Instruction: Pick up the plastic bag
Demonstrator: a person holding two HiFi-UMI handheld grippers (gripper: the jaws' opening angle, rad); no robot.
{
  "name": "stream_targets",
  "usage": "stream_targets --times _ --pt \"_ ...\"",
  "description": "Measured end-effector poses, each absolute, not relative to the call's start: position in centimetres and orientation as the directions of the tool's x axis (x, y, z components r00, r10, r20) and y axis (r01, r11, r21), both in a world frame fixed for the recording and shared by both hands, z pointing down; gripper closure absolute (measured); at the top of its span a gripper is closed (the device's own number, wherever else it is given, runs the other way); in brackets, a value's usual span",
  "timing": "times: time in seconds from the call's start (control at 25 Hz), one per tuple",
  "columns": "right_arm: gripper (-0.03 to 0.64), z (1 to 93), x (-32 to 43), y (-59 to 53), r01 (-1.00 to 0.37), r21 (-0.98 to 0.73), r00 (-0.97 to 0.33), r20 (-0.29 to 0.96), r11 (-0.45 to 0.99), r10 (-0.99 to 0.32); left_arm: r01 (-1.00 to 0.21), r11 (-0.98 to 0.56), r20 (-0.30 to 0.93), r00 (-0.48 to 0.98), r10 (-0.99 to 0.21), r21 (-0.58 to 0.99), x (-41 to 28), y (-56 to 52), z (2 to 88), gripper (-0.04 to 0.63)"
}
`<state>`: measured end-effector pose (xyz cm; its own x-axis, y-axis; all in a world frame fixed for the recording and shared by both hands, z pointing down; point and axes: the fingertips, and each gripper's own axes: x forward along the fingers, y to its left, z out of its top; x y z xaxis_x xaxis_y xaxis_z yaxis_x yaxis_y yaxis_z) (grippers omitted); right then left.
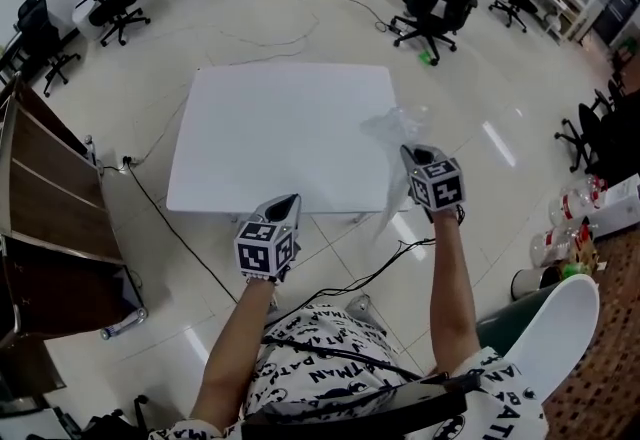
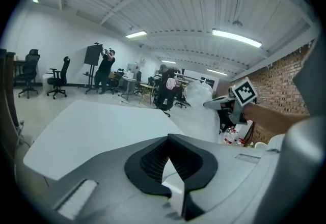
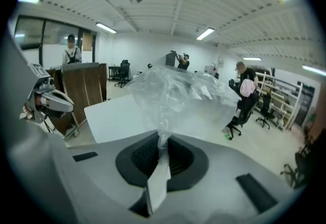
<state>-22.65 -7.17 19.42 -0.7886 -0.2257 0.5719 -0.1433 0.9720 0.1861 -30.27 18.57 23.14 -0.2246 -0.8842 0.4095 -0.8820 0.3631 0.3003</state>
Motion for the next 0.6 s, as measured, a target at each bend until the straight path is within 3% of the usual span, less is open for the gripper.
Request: stream_targets --times 0.32,0.6 --pt "0.606 14.0 -35.3 -5.3 0.208 0.549 -0.821 0.548 0.809 -0.16 -0.821 0.462 0.444 -0.294 -0.846 0.335 -32.3 21.5 24.8 0.595" --pt "0.606 26.5 -43.0 2.1 0.534 0.466 -0.666 0.745 0.705 0.012 -0.771 0.535 0.47 -0.352 -0.81 0.346 -35.0 24.6 26.2 0.595"
